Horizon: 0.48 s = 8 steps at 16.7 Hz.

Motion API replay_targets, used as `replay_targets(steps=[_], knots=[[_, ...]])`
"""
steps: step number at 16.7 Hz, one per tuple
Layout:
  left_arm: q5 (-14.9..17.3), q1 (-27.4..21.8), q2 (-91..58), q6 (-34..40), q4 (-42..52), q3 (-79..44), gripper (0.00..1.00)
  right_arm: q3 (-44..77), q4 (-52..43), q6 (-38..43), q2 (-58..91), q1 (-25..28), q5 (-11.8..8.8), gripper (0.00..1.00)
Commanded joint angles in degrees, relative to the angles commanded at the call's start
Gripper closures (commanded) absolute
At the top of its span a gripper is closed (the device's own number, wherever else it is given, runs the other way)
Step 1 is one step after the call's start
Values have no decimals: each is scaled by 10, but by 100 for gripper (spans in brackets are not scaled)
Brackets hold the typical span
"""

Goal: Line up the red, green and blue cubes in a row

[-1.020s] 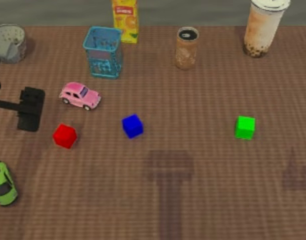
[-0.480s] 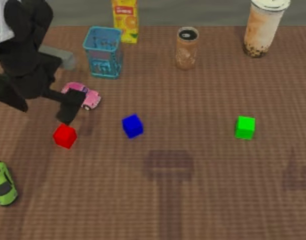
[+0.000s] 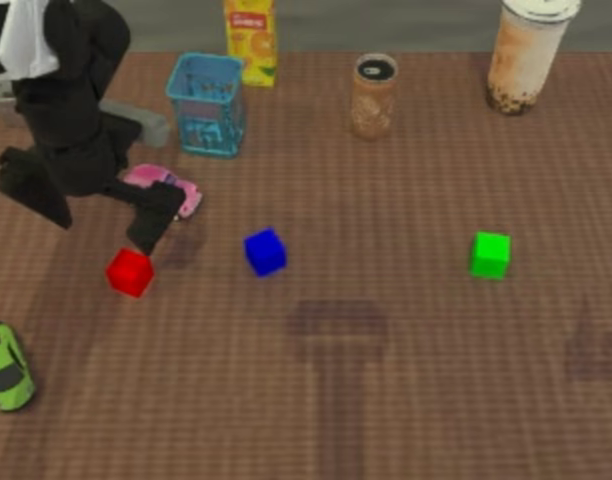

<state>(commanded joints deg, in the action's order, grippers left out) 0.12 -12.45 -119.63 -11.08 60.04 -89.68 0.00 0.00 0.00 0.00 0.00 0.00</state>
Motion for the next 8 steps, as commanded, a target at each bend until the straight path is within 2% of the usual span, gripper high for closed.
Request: replay_targets(steps=[4,8], knots=[[0,2,-10,-1,-24,16,0,0,0,0,0,0,0,0],[0,1,-55,-2,-123,62,0,0,0,0,0,0,0,0]])
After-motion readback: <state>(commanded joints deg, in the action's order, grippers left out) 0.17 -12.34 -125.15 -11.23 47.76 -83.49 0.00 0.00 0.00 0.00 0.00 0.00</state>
